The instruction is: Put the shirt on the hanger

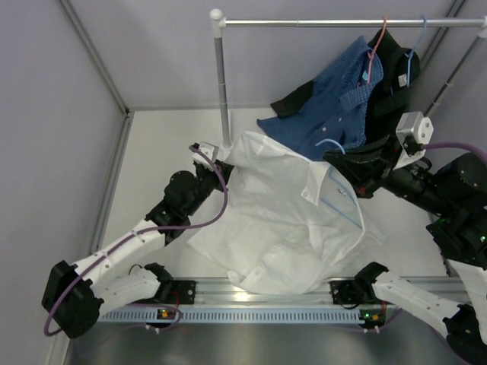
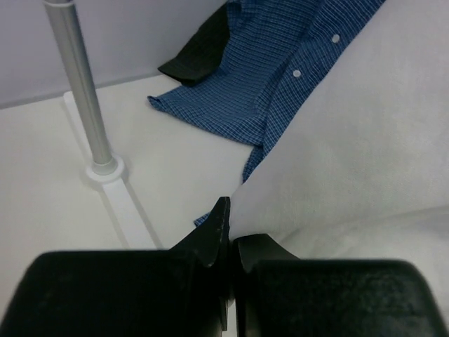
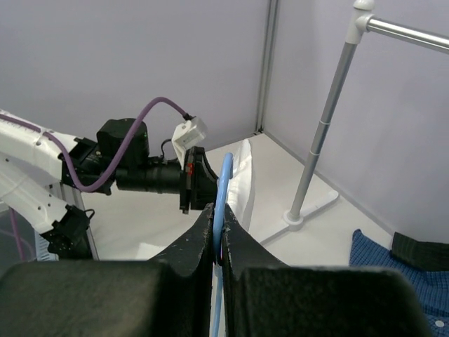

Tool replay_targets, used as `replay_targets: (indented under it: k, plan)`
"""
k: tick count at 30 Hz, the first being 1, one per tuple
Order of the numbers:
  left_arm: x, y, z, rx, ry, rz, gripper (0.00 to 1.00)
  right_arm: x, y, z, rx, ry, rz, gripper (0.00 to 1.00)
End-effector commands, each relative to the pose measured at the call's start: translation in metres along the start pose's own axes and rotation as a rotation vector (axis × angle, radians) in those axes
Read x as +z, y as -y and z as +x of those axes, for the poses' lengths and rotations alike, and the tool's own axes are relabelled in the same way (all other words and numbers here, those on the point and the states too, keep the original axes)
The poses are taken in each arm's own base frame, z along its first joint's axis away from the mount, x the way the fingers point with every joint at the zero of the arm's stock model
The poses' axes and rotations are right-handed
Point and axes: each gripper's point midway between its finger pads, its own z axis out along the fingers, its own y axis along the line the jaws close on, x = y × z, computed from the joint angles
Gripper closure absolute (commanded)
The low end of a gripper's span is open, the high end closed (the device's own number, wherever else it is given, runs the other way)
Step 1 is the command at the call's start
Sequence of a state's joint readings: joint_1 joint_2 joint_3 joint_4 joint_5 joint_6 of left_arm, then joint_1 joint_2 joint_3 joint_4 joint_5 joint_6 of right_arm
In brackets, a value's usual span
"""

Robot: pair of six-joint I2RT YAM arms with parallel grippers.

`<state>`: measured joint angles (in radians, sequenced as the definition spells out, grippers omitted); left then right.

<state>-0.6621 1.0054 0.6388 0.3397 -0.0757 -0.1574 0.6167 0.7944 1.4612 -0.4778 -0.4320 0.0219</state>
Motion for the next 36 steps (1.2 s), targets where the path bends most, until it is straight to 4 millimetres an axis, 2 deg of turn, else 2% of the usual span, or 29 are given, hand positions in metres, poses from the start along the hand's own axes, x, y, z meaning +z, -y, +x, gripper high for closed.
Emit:
replay_targets:
  k: [1,2,3,5,7,10,11,12,15,18,19,20,21,23,25,26,27,28,29,30,31,32,33,34,35,36]
  plan:
    - [0.002,-0.025,-0.057,-0.076,0.181,-0.164,1.00,-0.006,0.013,-0.012,-0.030,0.032,0.078,1.00]
    - [-0.001,-0.038,-0.056,-0.117,0.183,-0.243,1.00,-0.006,0.019,-0.008,-0.027,0.026,0.112,1.00]
    - [-0.008,-0.063,-0.046,-0.130,0.154,-0.388,1.00,-0.007,0.022,-0.007,-0.026,0.027,0.134,1.00]
    - [-0.013,-0.085,-0.042,-0.191,0.142,-0.509,1.00,-0.012,0.033,-0.005,-0.026,0.034,0.202,1.00]
    - [-0.021,-0.112,-0.023,-0.222,0.086,-0.621,1.00,-0.019,0.037,-0.008,-0.031,0.052,0.240,1.00]
    - [-0.019,-0.123,-0.005,-0.322,0.048,-0.611,1.00,-0.024,0.041,-0.010,-0.037,0.074,0.277,1.00]
    - [-0.018,-0.122,0.005,-0.342,0.033,-0.595,1.00,-0.023,0.042,-0.011,-0.039,0.084,0.277,1.00]
    - [-0.016,-0.119,0.004,-0.350,0.045,-0.568,1.00,-0.022,0.041,-0.011,-0.028,0.090,0.275,1.00]
    - [-0.015,-0.117,0.021,-0.393,0.011,-0.567,1.00,-0.022,0.050,-0.012,-0.010,0.113,0.323,1.00]
    - [-0.006,-0.096,0.024,-0.385,-0.006,-0.432,1.00,-0.014,0.046,-0.009,0.000,0.112,0.288,1.00]
    - [-0.004,-0.089,0.020,-0.378,-0.002,-0.383,1.00,-0.011,0.044,-0.007,0.003,0.103,0.267,1.00]
    - [-0.004,-0.077,0.009,-0.367,0.022,-0.312,0.99,-0.007,0.041,-0.006,0.006,0.098,0.245,1.00]
    - [-0.005,-0.072,0.002,-0.362,0.036,-0.280,0.88,-0.004,0.043,-0.005,0.010,0.093,0.245,1.00]
    - [-0.011,-0.067,-0.011,-0.348,0.065,-0.255,0.53,-0.003,0.044,-0.006,0.009,0.095,0.247,1.00]
    - [-0.022,-0.063,-0.043,-0.291,0.125,-0.236,0.36,-0.001,0.043,-0.006,0.007,0.093,0.239,1.00]
    - [-0.027,-0.061,-0.054,-0.260,0.131,-0.227,0.08,-0.001,0.041,-0.009,-0.001,0.098,0.226,1.00]
    - [-0.036,-0.053,-0.065,-0.229,0.124,-0.193,0.02,-0.002,0.040,-0.009,-0.006,0.097,0.221,1.00]
    - [-0.041,-0.042,-0.095,-0.158,0.166,-0.138,0.02,-0.001,0.038,-0.009,-0.011,0.093,0.209,1.00]
    - [-0.045,-0.031,-0.111,-0.127,0.185,-0.080,0.02,-0.001,0.034,-0.007,-0.023,0.080,0.186,1.00]
    - [-0.051,0.002,-0.122,-0.087,0.174,0.097,0.02,0.004,0.034,-0.001,-0.018,0.057,0.174,1.00]
    - [-0.053,0.021,-0.132,-0.037,0.174,0.200,0.02,0.006,0.033,0.006,-0.017,0.029,0.158,1.00]
    - [-0.062,0.044,-0.166,0.001,0.221,0.308,0.02,0.008,0.024,0.014,-0.012,-0.009,0.104,1.00]
    - [-0.069,0.072,-0.165,0.032,0.171,0.472,0.02,0.011,0.022,0.021,-0.024,-0.034,0.076,1.00]
    - [-0.059,0.085,-0.158,0.060,0.114,0.560,0.02,0.011,0.016,0.025,-0.032,-0.050,0.038,1.00]
    - [-0.066,0.102,-0.181,0.113,0.136,0.654,0.02,0.010,0.002,0.033,-0.040,-0.066,-0.045,1.00]
    - [-0.068,0.118,-0.178,0.129,0.103,0.737,0.02,0.005,-0.007,0.033,-0.050,-0.062,-0.086,1.00]
